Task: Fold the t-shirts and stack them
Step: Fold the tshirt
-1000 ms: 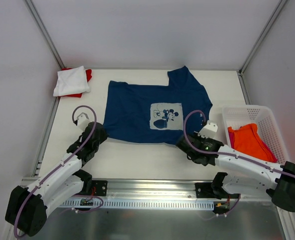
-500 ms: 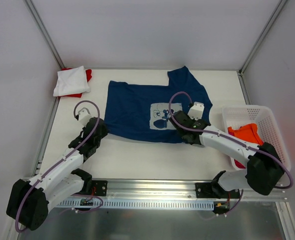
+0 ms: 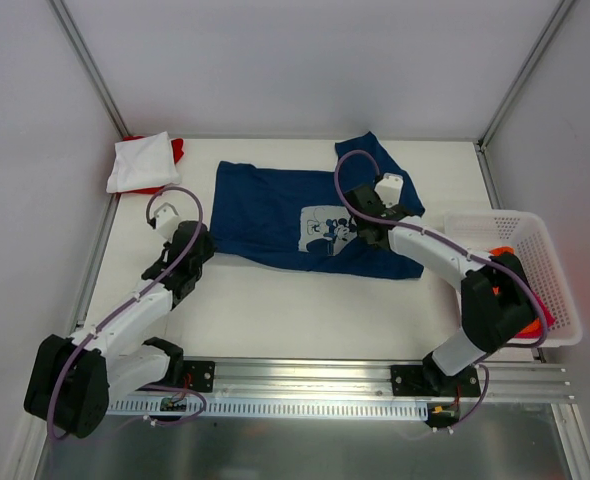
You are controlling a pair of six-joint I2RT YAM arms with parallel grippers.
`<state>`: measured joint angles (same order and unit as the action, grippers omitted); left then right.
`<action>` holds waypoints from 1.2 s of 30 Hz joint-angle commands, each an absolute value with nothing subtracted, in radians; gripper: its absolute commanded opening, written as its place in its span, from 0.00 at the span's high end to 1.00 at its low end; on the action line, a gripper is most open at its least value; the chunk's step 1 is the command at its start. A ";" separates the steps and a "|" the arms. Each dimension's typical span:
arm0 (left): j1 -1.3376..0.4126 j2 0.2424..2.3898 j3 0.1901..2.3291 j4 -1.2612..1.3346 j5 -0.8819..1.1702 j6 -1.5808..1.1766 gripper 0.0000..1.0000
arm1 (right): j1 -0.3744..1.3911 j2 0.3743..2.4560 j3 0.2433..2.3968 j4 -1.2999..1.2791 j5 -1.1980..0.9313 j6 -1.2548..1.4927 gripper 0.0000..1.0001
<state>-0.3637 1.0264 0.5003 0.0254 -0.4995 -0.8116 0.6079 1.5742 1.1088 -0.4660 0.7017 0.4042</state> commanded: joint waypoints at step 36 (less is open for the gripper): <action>-0.287 1.381 0.718 0.248 -0.344 -0.719 1.00 | 0.393 1.766 1.434 -0.449 0.600 0.202 0.99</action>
<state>-0.2989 1.3746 0.6987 0.2050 -0.3565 -0.7414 0.4046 1.7470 1.3846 -0.4419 0.6075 0.2234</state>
